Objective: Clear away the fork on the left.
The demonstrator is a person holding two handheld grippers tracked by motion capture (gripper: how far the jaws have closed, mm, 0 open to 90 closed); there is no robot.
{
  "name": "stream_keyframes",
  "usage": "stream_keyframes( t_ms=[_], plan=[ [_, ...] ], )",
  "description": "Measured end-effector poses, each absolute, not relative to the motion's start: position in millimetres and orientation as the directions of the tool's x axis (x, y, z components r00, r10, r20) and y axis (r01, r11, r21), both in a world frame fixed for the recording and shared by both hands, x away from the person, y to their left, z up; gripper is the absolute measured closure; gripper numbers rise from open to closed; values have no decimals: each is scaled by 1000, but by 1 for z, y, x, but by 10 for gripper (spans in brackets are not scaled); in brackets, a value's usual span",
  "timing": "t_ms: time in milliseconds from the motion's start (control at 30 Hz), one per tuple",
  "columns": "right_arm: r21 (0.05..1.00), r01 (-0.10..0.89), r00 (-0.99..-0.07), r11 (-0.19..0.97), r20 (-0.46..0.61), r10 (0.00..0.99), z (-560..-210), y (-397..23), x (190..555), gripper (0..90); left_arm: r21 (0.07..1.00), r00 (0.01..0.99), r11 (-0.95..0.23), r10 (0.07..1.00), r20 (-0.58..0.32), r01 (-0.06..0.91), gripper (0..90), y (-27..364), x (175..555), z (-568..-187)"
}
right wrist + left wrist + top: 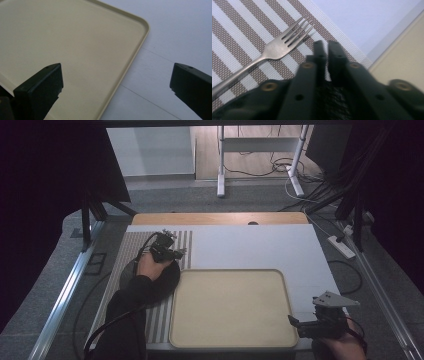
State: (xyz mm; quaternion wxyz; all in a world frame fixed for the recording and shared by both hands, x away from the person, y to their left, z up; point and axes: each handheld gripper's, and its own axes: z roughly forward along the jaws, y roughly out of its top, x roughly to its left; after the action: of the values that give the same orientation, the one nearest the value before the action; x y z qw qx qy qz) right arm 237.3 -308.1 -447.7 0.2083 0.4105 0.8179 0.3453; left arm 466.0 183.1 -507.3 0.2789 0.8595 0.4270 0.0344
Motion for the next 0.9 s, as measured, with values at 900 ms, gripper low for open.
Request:
stream_keyframes(
  t_ms=[900],
  plan=[
    [734,526,-584,430,-56,810,-448,-308,237,0,492,558,-421,813,-169,762,846,179,512,-521]
  ],
)
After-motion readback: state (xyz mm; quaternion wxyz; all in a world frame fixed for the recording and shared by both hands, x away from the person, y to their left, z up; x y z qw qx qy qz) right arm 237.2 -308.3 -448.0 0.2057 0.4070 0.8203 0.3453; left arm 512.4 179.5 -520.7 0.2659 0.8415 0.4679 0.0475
